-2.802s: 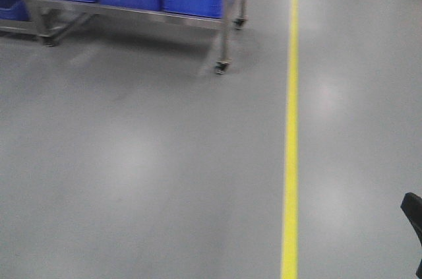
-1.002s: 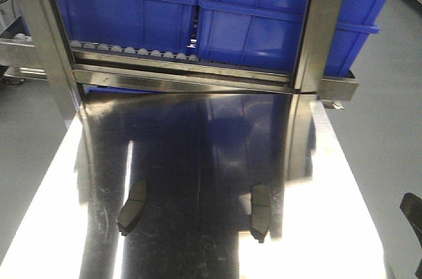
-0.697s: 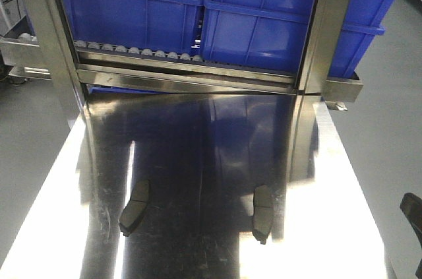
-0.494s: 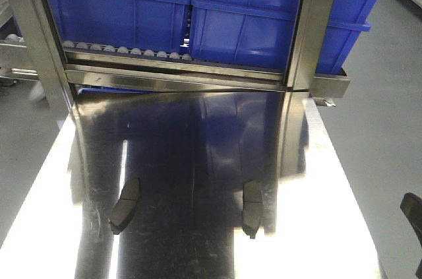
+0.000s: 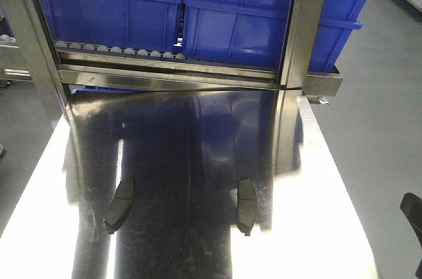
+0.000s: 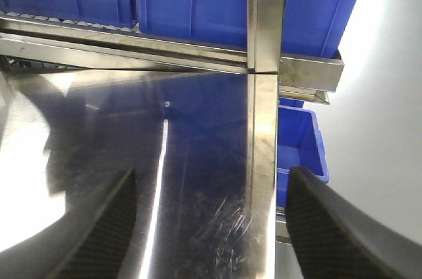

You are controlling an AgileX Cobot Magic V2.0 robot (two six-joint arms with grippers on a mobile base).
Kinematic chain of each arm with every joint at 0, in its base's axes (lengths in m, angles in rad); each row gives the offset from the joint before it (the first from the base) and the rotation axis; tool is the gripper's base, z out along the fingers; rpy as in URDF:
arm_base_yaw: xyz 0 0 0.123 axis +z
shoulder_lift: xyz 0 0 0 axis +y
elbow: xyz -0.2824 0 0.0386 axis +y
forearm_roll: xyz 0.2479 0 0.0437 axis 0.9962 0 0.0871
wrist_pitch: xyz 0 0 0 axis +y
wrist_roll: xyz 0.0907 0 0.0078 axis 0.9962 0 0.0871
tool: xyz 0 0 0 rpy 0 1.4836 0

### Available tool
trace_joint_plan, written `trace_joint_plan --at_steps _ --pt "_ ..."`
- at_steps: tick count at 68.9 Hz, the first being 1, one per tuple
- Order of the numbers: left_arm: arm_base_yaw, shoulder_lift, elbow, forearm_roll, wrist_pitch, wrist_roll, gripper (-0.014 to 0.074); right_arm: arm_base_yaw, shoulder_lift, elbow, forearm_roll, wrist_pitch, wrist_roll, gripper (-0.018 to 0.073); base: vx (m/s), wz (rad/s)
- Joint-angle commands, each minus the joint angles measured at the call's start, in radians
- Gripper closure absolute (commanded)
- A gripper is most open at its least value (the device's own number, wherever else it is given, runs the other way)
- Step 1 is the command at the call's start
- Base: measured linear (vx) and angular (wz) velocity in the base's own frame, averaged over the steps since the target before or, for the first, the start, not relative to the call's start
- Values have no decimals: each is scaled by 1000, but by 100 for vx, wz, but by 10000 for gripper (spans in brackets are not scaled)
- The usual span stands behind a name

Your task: Move and align brake pads A on conveyor

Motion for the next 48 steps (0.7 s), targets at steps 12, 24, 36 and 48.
trace_joint_plan --at_steps 12,24,36,48 --pt "-4 5 -25 -7 -66 -2 45 -3 9 -29 -5 -76 -6 89 0 0" --pt "-4 5 -25 -7 -66 -2 45 -3 9 -29 -5 -76 -6 89 0 0" --pt "-4 5 -25 -3 -72 -2 45 -3 9 -29 -5 -76 -6 89 0 0" --pt "-4 8 -25 -34 -96 -39 45 -3 9 -29 -5 -76 -6 89 0 0"
